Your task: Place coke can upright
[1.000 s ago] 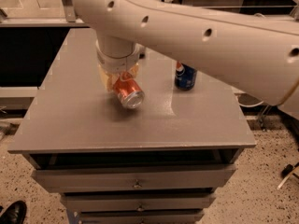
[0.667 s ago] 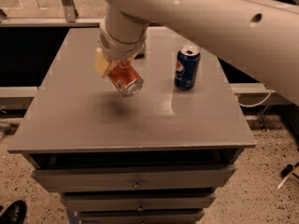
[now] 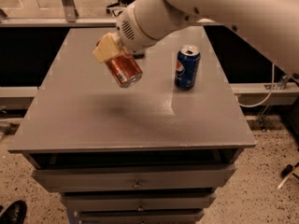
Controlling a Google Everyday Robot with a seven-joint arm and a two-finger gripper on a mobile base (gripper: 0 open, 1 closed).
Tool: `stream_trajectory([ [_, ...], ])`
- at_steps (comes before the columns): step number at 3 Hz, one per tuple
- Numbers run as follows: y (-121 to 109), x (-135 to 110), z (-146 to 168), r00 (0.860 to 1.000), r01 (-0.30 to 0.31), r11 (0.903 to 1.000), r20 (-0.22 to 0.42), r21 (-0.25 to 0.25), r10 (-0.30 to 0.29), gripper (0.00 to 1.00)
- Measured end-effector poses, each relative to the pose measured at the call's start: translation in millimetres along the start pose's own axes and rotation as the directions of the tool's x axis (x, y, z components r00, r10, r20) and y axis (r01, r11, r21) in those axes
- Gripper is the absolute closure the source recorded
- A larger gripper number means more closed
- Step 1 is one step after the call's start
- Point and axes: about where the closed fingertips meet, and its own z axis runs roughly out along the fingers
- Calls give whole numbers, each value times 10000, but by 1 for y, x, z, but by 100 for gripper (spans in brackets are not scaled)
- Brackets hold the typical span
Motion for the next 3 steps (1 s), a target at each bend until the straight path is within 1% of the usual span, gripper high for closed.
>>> stream_trajectory([
  [1, 13, -5, -6, 9874, 12, 9943, 1577, -1067, 157, 100],
  [2, 30, 0, -13, 9536, -43, 9757, 2930, -2190, 700, 100],
  [3, 40, -2, -38, 9305, 408, 9725, 3634, -2293, 467, 100],
])
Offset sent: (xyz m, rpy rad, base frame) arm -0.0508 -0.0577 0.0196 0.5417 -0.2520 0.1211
